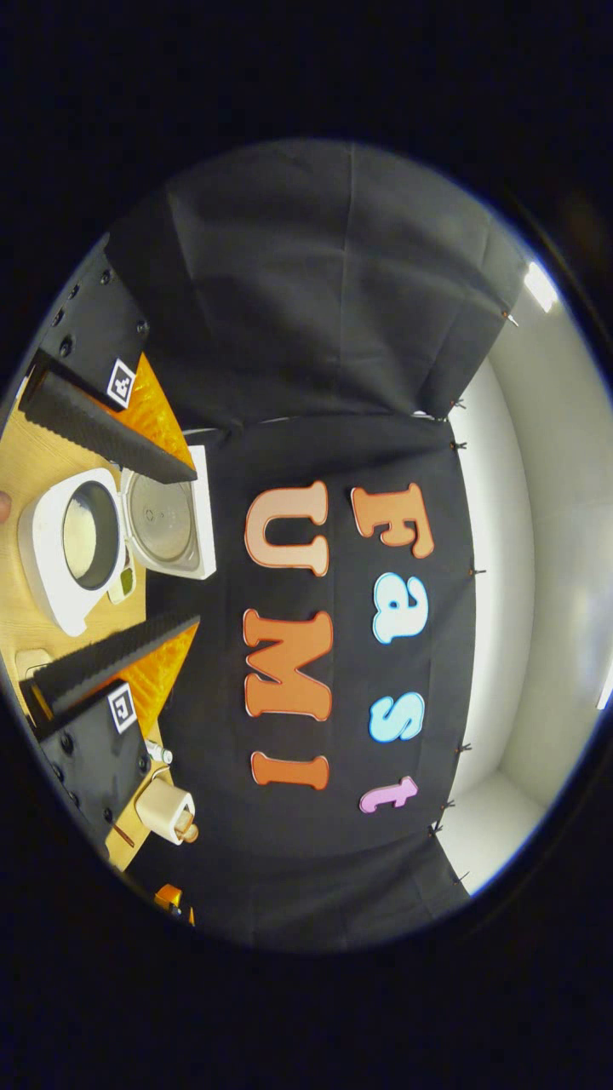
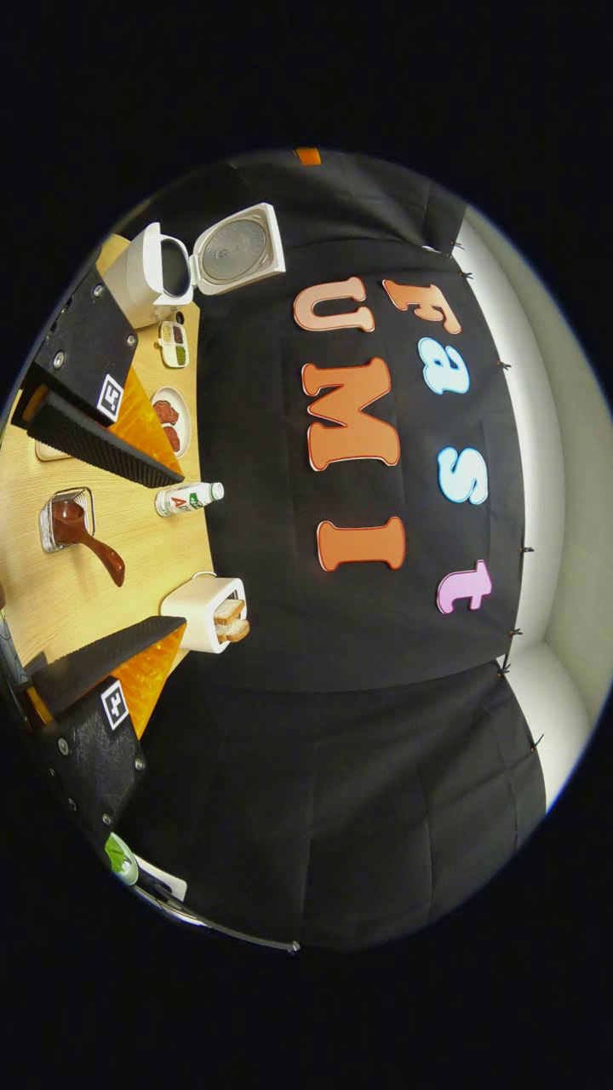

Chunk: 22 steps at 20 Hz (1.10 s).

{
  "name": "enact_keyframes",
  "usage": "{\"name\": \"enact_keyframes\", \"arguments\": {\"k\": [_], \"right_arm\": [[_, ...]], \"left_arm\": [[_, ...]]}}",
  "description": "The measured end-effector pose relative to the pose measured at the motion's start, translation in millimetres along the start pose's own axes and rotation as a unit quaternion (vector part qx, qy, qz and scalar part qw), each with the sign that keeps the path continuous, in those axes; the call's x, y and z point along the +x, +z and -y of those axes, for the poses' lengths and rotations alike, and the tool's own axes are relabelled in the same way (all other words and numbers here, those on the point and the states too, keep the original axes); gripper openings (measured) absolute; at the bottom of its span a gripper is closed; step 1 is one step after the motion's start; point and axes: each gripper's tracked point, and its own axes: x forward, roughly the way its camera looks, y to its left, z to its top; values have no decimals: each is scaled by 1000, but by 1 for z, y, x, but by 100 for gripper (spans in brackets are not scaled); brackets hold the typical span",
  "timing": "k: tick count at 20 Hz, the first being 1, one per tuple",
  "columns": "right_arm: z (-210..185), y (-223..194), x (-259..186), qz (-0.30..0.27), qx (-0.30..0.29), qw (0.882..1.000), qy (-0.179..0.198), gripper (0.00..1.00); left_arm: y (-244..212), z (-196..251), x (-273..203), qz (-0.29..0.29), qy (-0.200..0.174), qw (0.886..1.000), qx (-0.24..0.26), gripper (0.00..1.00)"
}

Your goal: Close the left gripper, press the button to open the rice cooker; take a wooden spoon from the chopstick holder with the right hand, scoop a spoonful of rice and pour it into the rice cooker, then put the wooden spoon back into the chopstick holder.

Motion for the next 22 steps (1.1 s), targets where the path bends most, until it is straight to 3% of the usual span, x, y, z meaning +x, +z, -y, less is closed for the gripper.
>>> {"name": "enact_keyframes", "arguments": {"k": [6, 13, 22], "right_arm": [[0, -43, 32, -42, 18, 999, 9, 94], [21, -101, 66, -95, 54, 994, -29, 94], [1, -163, 89, -165, 144, 976, 11, 95]], "left_arm": [[-4, -18, -15, -2, 44, 999, -1, 100], [-5, -22, -23, -1, 75, 997, 5, 100], [-14, -15, -29, -7, 99, 994, 49, 100]]}}
